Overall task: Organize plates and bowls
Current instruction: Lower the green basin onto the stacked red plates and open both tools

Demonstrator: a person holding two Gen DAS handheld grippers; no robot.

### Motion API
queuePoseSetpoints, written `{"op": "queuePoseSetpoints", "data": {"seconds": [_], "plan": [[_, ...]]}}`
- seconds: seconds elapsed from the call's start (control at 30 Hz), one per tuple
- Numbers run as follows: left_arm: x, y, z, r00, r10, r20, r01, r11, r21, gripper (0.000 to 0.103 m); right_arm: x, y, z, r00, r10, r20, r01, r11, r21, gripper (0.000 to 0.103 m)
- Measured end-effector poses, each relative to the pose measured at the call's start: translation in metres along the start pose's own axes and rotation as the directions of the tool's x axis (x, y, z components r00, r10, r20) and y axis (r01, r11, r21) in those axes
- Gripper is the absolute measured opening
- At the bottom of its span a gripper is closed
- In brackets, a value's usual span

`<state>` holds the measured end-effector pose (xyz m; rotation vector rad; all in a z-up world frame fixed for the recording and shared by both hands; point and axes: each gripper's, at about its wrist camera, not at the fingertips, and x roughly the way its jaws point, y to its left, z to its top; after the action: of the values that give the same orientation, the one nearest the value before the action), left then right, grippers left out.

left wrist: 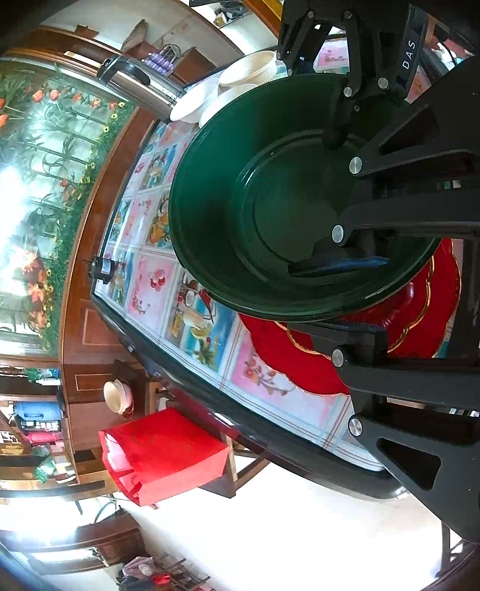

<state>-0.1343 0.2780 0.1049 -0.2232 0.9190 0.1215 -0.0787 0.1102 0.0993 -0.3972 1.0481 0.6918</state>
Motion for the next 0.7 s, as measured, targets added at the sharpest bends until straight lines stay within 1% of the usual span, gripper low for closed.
{"op": "queuePoseSetpoints", "data": {"seconds": [0.23, 0.7], "plan": [[0.005, 0.010, -0.004, 1.000, -0.001, -0.012, 0.000, 1.000, -0.020, 0.021, 0.007, 0.009, 0.000, 1.000, 0.006, -0.017, -0.007, 1.000, -0.017, 0.049], [0.018, 0.020, -0.010, 0.999, 0.005, -0.040, -0.007, 0.999, -0.036, 0.021, 0.021, 0.017, 0.001, 0.999, 0.013, -0.051, -0.014, 1.000, -0.027, 0.049]]}}
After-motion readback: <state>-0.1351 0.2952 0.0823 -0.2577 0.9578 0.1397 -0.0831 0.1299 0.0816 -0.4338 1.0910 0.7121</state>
